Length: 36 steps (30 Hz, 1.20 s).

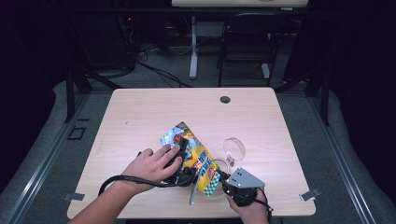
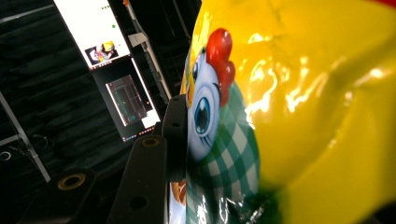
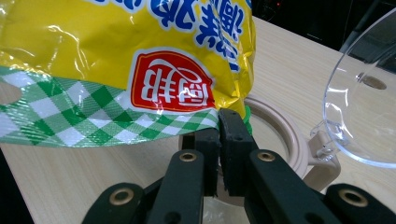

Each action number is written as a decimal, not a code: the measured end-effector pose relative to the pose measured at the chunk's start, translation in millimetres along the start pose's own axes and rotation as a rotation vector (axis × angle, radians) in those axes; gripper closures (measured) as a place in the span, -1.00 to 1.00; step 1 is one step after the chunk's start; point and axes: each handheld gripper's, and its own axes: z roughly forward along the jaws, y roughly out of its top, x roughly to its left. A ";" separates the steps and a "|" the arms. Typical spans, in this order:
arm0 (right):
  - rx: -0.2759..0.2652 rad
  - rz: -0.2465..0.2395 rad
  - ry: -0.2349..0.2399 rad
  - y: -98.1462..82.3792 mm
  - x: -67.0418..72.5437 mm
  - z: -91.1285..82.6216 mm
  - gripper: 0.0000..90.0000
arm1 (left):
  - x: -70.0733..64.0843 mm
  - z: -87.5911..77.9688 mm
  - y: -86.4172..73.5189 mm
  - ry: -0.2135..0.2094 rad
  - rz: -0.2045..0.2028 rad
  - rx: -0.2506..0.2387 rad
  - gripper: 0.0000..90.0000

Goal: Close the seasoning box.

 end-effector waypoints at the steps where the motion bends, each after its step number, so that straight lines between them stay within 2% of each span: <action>1: -0.001 0.000 0.000 -0.1 -0.3 0.2 0.93 | 0.0 -0.1 0.1 -0.001 0.000 0.000 0.50; 8: -0.005 0.004 -0.002 0.1 0.1 0.6 0.94 | 1.5 -1.0 0.4 -0.005 0.006 -0.001 0.51; 10: -0.005 0.004 -0.002 0.2 0.0 0.7 0.93 | 0.5 -0.9 0.2 -0.014 -0.010 -0.001 0.51; 12: -0.004 0.004 -0.002 0.2 0.0 0.8 0.93 | 0.6 -0.8 0.5 -0.012 -0.009 -0.004 0.52; 13: -0.003 0.004 -0.002 0.1 0.0 0.8 0.94 | 0.8 -0.9 0.8 0.002 -0.001 -0.004 0.52; 15: -0.004 0.005 -0.003 0.2 -0.2 0.7 0.94 | 1.8 -1.0 1.2 -0.009 -0.002 -0.004 0.53; 30: -0.008 0.010 0.004 0.6 -0.4 0.5 0.94 | 3.6 -1.9 1.2 0.004 0.009 -0.005 0.54; 31: -0.009 0.010 0.004 0.7 -0.4 0.5 0.94 | 4.4 -2.0 1.1 -0.009 0.010 -0.003 0.54; 36: -0.010 0.015 0.004 0.7 -0.7 0.6 0.94 | 4.2 -1.8 1.5 -0.012 0.000 -0.003 0.54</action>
